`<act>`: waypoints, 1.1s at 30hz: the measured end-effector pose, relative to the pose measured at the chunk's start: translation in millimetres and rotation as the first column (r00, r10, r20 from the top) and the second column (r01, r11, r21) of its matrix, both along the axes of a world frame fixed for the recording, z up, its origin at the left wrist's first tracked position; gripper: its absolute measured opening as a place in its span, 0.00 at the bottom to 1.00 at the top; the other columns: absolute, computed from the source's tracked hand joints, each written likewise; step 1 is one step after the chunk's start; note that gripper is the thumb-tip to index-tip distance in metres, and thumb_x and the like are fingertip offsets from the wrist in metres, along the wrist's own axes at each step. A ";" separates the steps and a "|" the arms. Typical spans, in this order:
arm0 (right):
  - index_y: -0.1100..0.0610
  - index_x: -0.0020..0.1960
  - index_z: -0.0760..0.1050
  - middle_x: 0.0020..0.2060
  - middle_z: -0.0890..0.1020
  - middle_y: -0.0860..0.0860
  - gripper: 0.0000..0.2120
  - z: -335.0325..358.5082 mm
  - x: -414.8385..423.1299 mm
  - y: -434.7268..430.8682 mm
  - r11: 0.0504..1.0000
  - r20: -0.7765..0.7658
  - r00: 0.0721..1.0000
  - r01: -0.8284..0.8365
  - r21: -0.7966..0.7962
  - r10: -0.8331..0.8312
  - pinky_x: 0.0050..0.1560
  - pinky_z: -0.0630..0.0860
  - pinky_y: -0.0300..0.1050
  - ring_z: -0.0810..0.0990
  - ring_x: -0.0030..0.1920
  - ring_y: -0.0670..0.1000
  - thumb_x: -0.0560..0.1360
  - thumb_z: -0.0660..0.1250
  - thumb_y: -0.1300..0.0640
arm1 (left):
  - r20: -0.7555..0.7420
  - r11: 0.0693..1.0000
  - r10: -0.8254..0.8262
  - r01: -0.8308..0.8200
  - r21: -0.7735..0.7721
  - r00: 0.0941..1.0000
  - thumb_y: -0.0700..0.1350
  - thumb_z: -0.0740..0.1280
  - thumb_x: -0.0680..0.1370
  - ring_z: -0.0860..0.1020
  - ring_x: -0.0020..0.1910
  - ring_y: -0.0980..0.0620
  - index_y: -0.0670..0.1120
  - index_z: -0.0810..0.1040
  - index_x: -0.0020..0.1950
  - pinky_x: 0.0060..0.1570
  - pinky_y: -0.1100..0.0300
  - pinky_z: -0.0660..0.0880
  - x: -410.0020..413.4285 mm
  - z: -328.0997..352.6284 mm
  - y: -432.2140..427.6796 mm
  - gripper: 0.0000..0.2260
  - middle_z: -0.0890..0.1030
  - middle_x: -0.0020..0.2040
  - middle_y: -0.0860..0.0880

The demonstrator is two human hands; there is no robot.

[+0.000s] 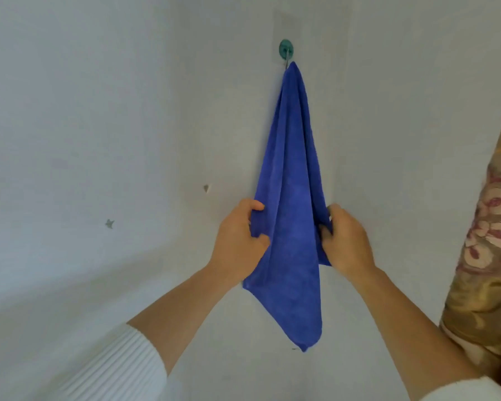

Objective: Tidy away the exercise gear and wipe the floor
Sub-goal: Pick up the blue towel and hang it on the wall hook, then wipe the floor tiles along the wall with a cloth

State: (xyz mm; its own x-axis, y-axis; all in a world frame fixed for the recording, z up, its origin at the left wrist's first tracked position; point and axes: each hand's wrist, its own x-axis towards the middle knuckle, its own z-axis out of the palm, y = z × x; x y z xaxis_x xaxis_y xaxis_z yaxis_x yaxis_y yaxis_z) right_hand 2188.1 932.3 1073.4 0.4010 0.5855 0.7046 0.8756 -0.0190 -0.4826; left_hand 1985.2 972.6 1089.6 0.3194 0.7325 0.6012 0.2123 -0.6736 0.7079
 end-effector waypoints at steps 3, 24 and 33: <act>0.55 0.45 0.71 0.41 0.75 0.48 0.04 -4.6 -16.3 -9.7 0.999 -0.097 0.995 -0.035 -0.012 0.034 0.34 0.67 0.40 0.75 0.40 0.52 0.74 0.63 0.63 | -0.309 0.996 -0.077 0.058 -0.069 0.948 0.36 0.67 0.73 0.71 0.62 0.51 0.48 0.67 0.69 0.57 0.64 0.69 -12.4 -20.4 -6.1 0.26 0.70 0.64 0.51; 0.56 0.64 0.69 0.60 0.71 0.50 0.16 -127.8 -585.7 -129.2 0.621 0.080 0.647 -0.680 -0.391 0.758 0.54 0.72 0.46 0.70 0.60 0.51 0.77 0.62 0.56 | -0.602 0.641 0.657 -0.757 0.129 0.453 0.40 0.61 0.76 0.67 0.64 0.51 0.50 0.69 0.68 0.55 0.54 0.73 -575.5 -136.1 -236.6 0.20 0.68 0.67 0.51; 0.56 0.66 0.67 0.62 0.69 0.50 0.17 -163.4 -912.7 -242.3 0.155 0.050 0.152 -0.842 -0.516 0.987 0.56 0.71 0.46 0.68 0.63 0.51 0.77 0.61 0.55 | -0.620 0.127 0.781 -0.990 0.052 0.068 0.40 0.61 0.75 0.64 0.67 0.48 0.50 0.62 0.72 0.58 0.53 0.71 -830.5 -174.3 -424.7 0.26 0.67 0.69 0.49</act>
State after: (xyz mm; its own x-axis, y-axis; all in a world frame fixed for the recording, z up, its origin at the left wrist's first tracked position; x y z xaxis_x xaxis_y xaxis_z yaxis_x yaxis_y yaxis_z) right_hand 1275.4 690.0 910.0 -0.7968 0.5125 0.3201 0.3985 0.8439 -0.3593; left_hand 1154.8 547.9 915.3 -0.6319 0.7101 0.3107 0.7664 0.5126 0.3871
